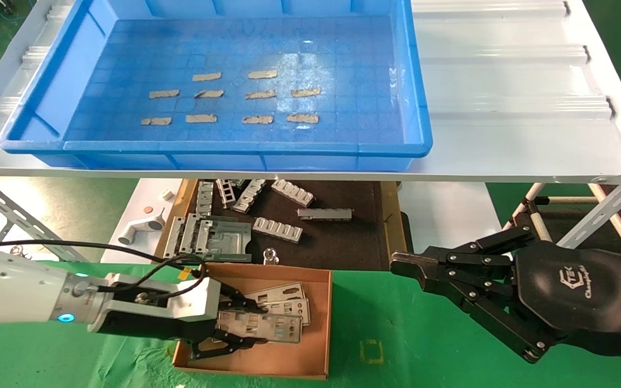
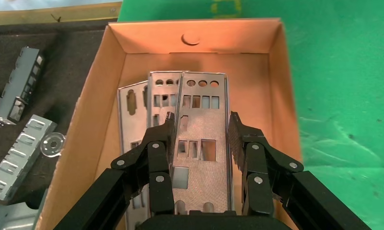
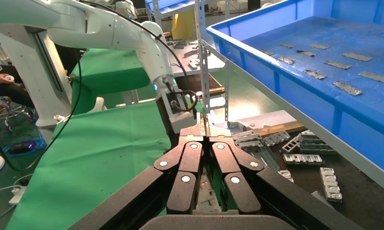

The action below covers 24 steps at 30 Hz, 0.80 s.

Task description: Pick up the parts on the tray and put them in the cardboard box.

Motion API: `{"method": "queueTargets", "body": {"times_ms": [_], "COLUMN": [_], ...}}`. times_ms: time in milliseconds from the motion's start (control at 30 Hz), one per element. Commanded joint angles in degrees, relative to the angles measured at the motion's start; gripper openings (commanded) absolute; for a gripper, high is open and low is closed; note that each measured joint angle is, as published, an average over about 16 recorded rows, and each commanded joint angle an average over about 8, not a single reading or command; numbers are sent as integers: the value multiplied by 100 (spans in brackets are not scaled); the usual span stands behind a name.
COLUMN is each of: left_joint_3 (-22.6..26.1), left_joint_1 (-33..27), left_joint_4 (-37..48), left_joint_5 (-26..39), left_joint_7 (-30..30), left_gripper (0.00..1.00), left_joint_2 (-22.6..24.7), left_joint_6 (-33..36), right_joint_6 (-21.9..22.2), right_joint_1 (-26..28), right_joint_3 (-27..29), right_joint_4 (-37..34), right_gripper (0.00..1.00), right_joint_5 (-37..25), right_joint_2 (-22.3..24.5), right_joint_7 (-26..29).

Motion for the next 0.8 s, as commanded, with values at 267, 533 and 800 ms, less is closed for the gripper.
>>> {"method": "queueTargets", "body": {"times_ms": [267,533,800], "left_joint_3": [3,3,4], "left_joint_1": [-119,-200,-318], "left_joint_4": [830,1368,1762], "left_joint_5": [33,27,23], "left_joint_7": [411,645,756], "left_gripper": [59,100,100], "left_joint_2": [436,642,700], "left_joint_6": [-23,99,277], "right_joint_6": [0,0,0], "right_joint_1": [0,0,0], "right_joint_3": [0,0,0], "right_joint_4": [0,0,0], "right_gripper": [0,0,0], "right_joint_5": [0,0,0], "right_joint_2": [0,0,0], "right_joint_7": [0,0,0]}}
